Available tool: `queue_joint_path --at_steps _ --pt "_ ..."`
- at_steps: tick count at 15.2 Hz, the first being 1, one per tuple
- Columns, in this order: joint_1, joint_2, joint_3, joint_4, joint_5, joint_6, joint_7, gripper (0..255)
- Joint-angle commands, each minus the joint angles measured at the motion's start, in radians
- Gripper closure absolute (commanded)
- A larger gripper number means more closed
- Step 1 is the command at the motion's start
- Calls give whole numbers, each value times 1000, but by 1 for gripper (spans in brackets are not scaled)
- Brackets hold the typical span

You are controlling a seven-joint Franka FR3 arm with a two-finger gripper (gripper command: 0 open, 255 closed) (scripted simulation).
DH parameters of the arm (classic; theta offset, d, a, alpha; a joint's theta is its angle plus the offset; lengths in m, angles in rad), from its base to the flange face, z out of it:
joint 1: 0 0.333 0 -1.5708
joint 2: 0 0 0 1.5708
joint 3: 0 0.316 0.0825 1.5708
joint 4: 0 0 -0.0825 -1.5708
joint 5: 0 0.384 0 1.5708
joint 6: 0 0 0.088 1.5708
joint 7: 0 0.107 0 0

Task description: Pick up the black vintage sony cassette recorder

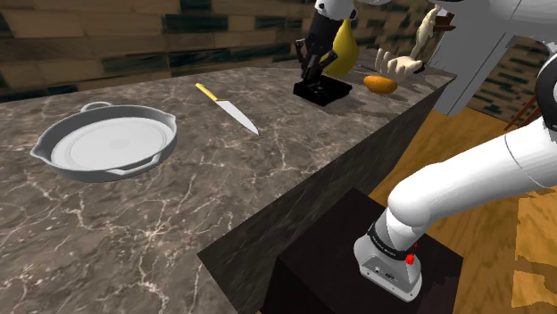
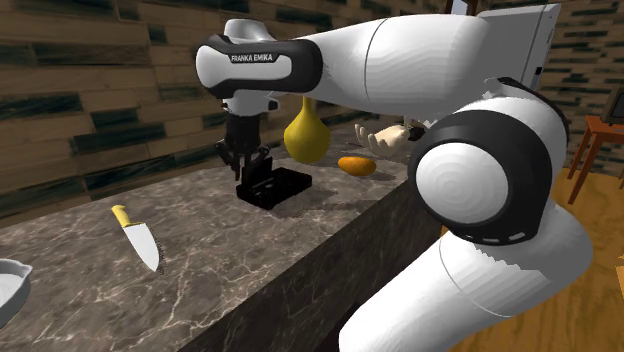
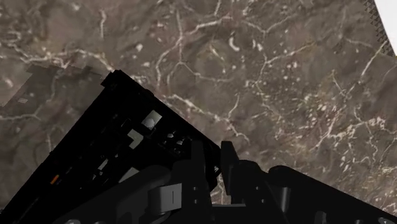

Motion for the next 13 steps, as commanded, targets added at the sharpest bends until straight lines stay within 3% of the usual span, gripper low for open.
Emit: queue_joint_path --at_steps 1,13 --pt "0 7 1 35 -1 -27 4 255" --pt "-3 53 -1 216 -7 -162 15 255"
